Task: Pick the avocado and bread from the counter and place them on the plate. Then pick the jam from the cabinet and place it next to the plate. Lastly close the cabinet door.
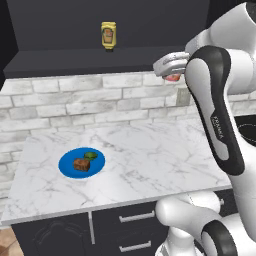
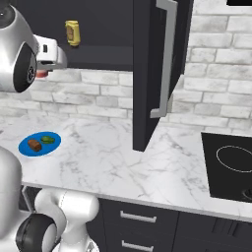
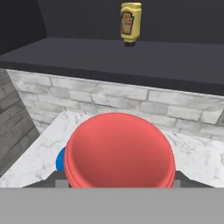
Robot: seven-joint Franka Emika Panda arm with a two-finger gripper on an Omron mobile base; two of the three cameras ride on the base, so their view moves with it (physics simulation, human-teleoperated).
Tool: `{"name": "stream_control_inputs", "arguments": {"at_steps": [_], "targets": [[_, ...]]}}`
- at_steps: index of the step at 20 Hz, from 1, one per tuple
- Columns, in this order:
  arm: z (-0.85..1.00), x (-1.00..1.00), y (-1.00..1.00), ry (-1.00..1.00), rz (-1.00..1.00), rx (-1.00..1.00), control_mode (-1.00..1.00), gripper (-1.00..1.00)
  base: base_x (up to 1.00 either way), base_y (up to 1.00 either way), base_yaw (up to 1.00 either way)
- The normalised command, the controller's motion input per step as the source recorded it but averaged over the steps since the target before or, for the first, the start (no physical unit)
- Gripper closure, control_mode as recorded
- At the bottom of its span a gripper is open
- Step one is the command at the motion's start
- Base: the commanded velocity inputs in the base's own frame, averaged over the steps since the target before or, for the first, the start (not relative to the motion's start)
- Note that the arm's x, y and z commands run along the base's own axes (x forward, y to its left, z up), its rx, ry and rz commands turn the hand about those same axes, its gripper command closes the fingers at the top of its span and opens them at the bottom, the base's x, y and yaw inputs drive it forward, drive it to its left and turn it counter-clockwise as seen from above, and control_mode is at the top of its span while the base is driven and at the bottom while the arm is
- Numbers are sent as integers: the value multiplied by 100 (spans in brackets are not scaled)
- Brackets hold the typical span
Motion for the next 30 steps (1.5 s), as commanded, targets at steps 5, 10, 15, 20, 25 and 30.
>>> {"name": "stream_control_inputs", "arguments": {"at_steps": [5, 10, 15, 20, 25, 30], "targets": [[-27, -10, 0, 8, 12, 0, -100, 100, 0, 0, 0], [-43, -1, 0, 5, 15, 0, -100, 100, 0, 0, 0], [-50, 0, 0, 2, 15, 0, -100, 100, 0, 0, 0], [-51, 0, 0, 0, 11, 0, -100, 100, 0, 0, 0], [-42, 1, 0, 0, 8, 0, -100, 100, 0, 0, 0], [-27, 9, 0, 0, 6, 0, -100, 100, 0, 0, 0]]}}
